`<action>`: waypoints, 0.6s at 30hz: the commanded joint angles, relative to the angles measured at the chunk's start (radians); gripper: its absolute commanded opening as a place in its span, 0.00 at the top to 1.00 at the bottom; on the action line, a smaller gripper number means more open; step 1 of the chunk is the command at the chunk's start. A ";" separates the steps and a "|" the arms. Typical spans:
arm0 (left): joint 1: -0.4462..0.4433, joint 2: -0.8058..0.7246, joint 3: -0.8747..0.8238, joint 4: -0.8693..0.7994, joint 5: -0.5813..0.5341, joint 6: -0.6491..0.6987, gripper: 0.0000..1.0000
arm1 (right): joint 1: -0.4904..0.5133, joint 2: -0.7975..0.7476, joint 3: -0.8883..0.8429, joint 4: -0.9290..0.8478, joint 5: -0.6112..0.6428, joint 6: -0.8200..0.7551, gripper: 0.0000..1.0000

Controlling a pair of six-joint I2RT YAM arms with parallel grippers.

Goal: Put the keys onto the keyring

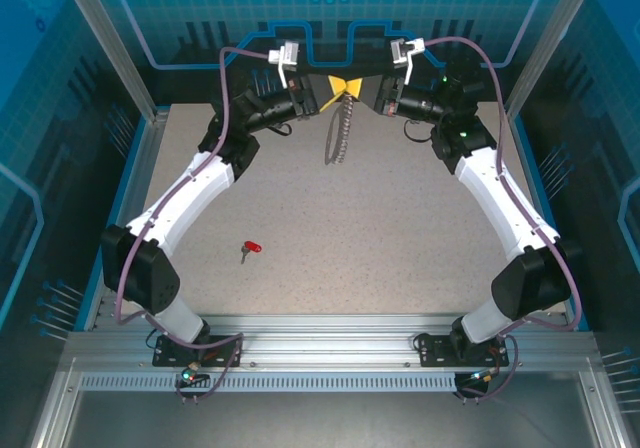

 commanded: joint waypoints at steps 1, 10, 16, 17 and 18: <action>-0.013 -0.001 -0.018 0.072 0.018 -0.027 0.65 | 0.015 0.006 -0.011 0.090 0.022 0.042 1.00; -0.021 -0.010 -0.061 0.152 0.009 -0.068 0.82 | 0.027 0.000 -0.029 0.095 0.048 0.046 1.00; -0.028 -0.010 -0.063 0.160 -0.007 -0.068 0.99 | 0.037 0.002 -0.032 0.090 0.048 0.043 1.00; -0.028 -0.009 -0.061 0.161 -0.009 -0.066 1.00 | 0.038 0.002 -0.032 0.090 0.049 0.043 1.00; -0.029 -0.008 -0.059 0.160 -0.012 -0.065 1.00 | 0.038 0.002 -0.032 0.087 0.050 0.043 1.00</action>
